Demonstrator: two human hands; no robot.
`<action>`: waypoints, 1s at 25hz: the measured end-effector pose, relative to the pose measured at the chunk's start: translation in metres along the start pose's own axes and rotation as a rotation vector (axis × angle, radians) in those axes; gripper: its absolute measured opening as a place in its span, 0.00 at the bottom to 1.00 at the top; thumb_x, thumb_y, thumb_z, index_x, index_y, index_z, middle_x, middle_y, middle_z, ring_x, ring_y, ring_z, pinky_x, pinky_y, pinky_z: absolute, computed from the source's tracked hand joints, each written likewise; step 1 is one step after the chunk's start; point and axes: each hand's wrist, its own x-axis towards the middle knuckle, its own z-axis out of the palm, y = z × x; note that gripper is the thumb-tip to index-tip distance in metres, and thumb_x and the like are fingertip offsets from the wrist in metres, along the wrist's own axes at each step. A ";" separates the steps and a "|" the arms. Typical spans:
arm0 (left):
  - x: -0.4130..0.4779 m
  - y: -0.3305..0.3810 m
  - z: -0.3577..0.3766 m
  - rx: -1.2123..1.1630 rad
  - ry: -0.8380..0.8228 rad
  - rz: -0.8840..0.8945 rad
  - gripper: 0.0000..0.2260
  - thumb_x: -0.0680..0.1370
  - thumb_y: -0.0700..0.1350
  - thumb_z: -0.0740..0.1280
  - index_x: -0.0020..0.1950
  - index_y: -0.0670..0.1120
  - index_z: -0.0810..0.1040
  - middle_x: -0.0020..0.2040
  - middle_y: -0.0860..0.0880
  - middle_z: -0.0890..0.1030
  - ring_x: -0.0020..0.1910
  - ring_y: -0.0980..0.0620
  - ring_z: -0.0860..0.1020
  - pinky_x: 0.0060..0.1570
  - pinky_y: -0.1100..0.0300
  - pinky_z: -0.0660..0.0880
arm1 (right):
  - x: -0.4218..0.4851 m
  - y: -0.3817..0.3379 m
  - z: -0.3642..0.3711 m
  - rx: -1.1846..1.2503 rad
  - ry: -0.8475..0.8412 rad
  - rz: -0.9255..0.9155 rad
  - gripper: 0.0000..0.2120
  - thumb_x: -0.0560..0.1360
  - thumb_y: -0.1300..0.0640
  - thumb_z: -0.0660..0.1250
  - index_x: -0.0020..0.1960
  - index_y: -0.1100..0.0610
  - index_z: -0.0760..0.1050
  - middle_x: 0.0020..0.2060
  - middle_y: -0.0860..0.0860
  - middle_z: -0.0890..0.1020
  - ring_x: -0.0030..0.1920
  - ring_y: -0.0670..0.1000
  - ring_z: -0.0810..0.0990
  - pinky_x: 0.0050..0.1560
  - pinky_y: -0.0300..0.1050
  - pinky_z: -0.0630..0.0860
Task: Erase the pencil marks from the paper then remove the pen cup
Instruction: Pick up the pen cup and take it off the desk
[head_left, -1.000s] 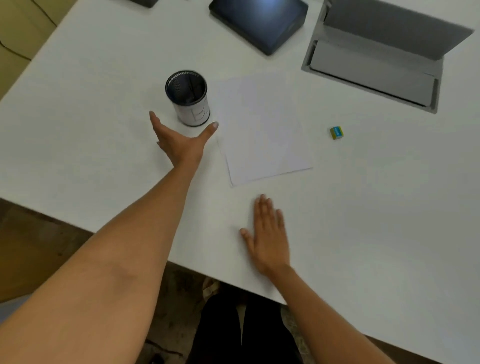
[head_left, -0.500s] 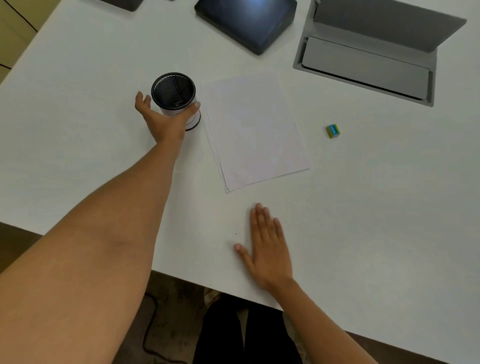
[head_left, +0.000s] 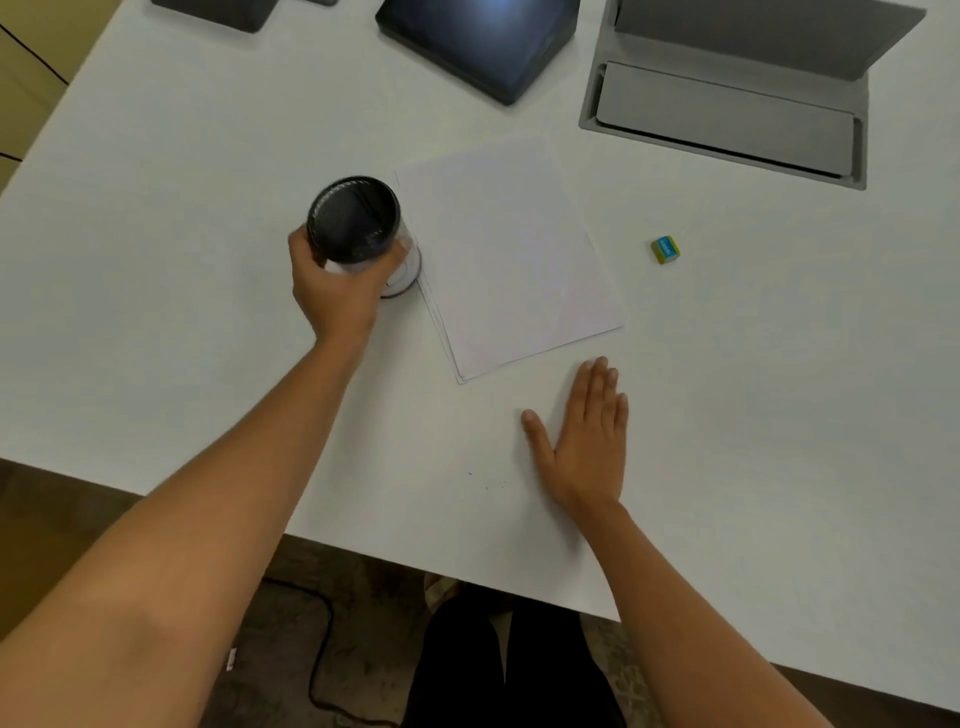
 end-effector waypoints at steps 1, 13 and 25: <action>-0.022 0.003 -0.010 0.009 -0.040 0.019 0.37 0.61 0.52 0.85 0.64 0.44 0.75 0.60 0.51 0.80 0.57 0.58 0.79 0.61 0.61 0.77 | -0.001 -0.009 0.001 -0.028 -0.044 -0.097 0.42 0.80 0.34 0.48 0.80 0.60 0.38 0.79 0.55 0.40 0.78 0.51 0.36 0.78 0.52 0.40; -0.239 0.013 -0.136 0.024 -0.218 -0.025 0.38 0.55 0.56 0.81 0.63 0.56 0.72 0.58 0.67 0.79 0.61 0.64 0.77 0.60 0.67 0.75 | -0.006 -0.014 0.001 0.076 -0.105 -0.274 0.37 0.81 0.37 0.44 0.80 0.59 0.40 0.79 0.53 0.41 0.79 0.50 0.38 0.78 0.50 0.43; -0.312 -0.070 -0.205 0.257 -0.691 -0.381 0.42 0.54 0.46 0.88 0.64 0.55 0.76 0.63 0.67 0.77 0.64 0.65 0.75 0.60 0.78 0.66 | -0.070 -0.067 0.023 -0.130 -0.359 -0.789 0.43 0.79 0.32 0.50 0.80 0.61 0.40 0.79 0.56 0.41 0.79 0.51 0.37 0.78 0.52 0.45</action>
